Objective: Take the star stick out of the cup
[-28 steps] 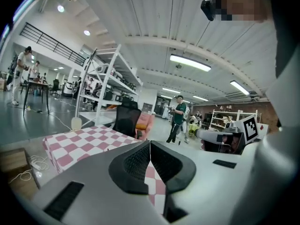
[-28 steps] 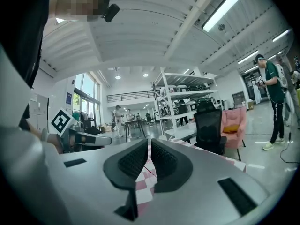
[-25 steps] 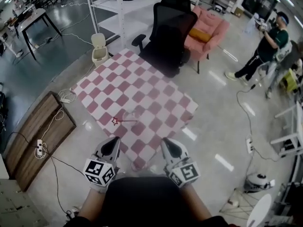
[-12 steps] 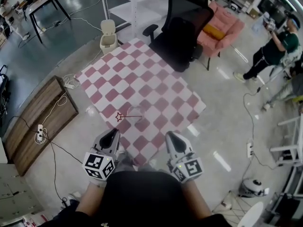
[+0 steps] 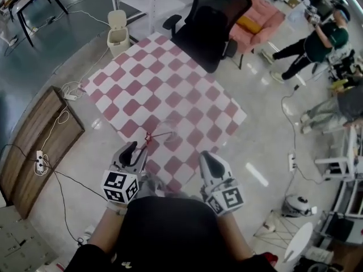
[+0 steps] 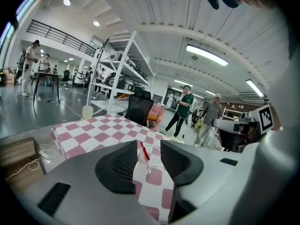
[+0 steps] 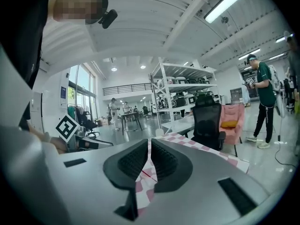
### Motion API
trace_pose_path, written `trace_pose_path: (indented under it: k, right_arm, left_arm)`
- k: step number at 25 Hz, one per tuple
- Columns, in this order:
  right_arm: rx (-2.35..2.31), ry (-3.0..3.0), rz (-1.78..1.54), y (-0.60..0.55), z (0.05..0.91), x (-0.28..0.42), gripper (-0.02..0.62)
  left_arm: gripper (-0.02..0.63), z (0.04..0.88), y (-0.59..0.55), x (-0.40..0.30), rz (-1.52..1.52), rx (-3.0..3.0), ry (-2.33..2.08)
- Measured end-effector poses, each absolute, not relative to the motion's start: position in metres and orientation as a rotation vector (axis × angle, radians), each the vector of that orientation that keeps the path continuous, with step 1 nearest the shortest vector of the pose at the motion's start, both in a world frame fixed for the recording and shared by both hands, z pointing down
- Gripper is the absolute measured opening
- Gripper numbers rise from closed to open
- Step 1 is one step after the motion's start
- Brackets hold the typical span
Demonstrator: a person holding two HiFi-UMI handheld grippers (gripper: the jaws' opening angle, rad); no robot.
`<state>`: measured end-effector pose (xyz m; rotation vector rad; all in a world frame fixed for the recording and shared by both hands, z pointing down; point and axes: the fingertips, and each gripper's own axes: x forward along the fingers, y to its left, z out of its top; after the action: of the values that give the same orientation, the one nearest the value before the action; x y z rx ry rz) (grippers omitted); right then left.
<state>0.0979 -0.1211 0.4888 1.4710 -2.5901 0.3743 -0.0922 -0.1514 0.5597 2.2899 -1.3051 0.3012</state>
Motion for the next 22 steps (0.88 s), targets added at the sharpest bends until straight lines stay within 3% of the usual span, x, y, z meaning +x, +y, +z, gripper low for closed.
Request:
trace_pose_path:
  k: [13,22]
  right_arm:
    - [1.713,-2.346,0.384,-0.096,0.5,0.112,0.034]
    - [1.817,-2.278,0.394,-0.083,0.499,0.124,0.034]
  left_arm:
    - [0.178,0.611,-0.181,-0.066,0.392,2.349,-1.038]
    - [0.069,0.602,-0.195,-0.055,0.422,2.415,-1.017]
